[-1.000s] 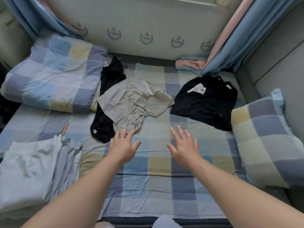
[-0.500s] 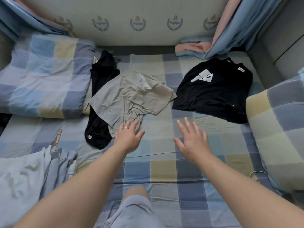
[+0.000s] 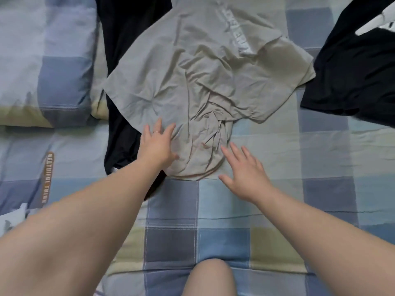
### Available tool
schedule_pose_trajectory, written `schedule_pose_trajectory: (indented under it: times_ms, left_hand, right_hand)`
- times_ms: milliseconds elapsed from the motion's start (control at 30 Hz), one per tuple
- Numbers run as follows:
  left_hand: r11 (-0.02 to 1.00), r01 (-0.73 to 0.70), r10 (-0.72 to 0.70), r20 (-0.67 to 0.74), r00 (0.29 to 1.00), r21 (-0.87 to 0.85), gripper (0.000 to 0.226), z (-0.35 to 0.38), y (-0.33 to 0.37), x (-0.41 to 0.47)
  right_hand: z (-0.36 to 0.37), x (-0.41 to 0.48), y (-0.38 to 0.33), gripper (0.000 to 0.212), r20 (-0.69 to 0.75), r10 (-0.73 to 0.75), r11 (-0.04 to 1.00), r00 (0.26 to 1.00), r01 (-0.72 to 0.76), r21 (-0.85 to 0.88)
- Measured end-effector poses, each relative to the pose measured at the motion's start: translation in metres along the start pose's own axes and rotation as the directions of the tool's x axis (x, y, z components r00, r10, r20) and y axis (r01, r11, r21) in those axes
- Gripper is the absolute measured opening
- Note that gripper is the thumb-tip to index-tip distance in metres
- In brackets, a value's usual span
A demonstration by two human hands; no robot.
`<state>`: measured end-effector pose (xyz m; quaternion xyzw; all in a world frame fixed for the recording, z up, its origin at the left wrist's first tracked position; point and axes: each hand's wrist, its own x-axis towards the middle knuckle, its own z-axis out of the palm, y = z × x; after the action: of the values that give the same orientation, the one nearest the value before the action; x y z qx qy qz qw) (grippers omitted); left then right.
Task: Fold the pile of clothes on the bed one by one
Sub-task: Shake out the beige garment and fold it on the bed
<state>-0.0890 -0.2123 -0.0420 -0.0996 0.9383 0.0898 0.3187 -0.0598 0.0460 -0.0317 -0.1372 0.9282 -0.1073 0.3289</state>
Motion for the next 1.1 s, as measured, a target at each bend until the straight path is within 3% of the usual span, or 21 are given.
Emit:
schedule_pose_trajectory:
  times_ms: [67, 133, 300, 400, 500, 633, 733, 833, 967, 1100]
  left_hand:
    - [0.998, -0.048, 0.051, 0.074, 0.996, -0.050, 0.103, 0.007, -0.011, 0.033]
    - [0.997, -0.044, 0.047, 0.052, 0.998, -0.057, 0.101, 0.023, -0.016, 0.056]
    - [0.999, -0.051, 0.050, -0.170, 0.984, -0.006, 0.054, 0.042, -0.014, 0.078]
    - [0.998, -0.046, 0.041, -0.115, 0.993, -0.045, 0.039, 0.025, -0.012, 0.084]
    - [0.994, -0.008, -0.005, -0.121, 0.993, -0.108, 0.029, 0.011, -0.006, 0.087]
    - [0.990, 0.022, -0.017, 0.033, 0.999, -0.142, 0.028, 0.019, 0.004, 0.067]
    - [0.944, -0.010, 0.041, 0.088, 0.995, -0.330, 0.042, 0.023, 0.009, 0.031]
    - [0.909, -0.154, 0.167, 0.001, 0.986, -0.387, 0.051, 0.015, 0.020, -0.017]
    - [0.886, -0.182, 0.088, -0.232, 0.969, -0.426, 0.036, -0.023, 0.059, -0.100]
    - [0.790, -0.286, 0.033, -0.429, 0.903, -0.542, 0.014, -0.076, 0.113, -0.201]
  right_hand:
    - [0.012, 0.041, -0.009, 0.091, 0.046, -0.011, 1.000, 0.999, 0.011, 0.017]
    - [0.027, 0.076, -0.016, 0.098, 0.114, -0.003, 1.000, 0.993, 0.002, 0.006]
    - [0.057, 0.113, -0.031, 0.072, 0.020, 0.105, 0.994, 0.994, -0.104, -0.020]
    - [0.053, 0.115, -0.031, 0.053, 0.057, 0.116, 0.993, 0.992, -0.117, 0.024]
    - [0.044, 0.117, -0.028, 0.048, 0.074, 0.107, 0.989, 0.992, -0.113, 0.096]
    - [0.009, 0.120, -0.023, 0.041, 0.156, 0.001, 0.989, 0.988, -0.024, 0.146]
    - [-0.031, 0.091, -0.018, 0.029, 0.048, 0.053, 0.975, 0.997, -0.063, 0.211]
    - [-0.070, 0.033, -0.018, 0.024, -0.159, 0.086, 0.969, 0.984, -0.046, 0.244]
    - [-0.129, -0.070, -0.028, 0.024, -0.305, 0.021, 0.930, 0.952, 0.093, 0.355]
    - [-0.193, -0.186, -0.031, 0.033, -0.456, -0.033, 0.878, 0.889, 0.244, 0.411]
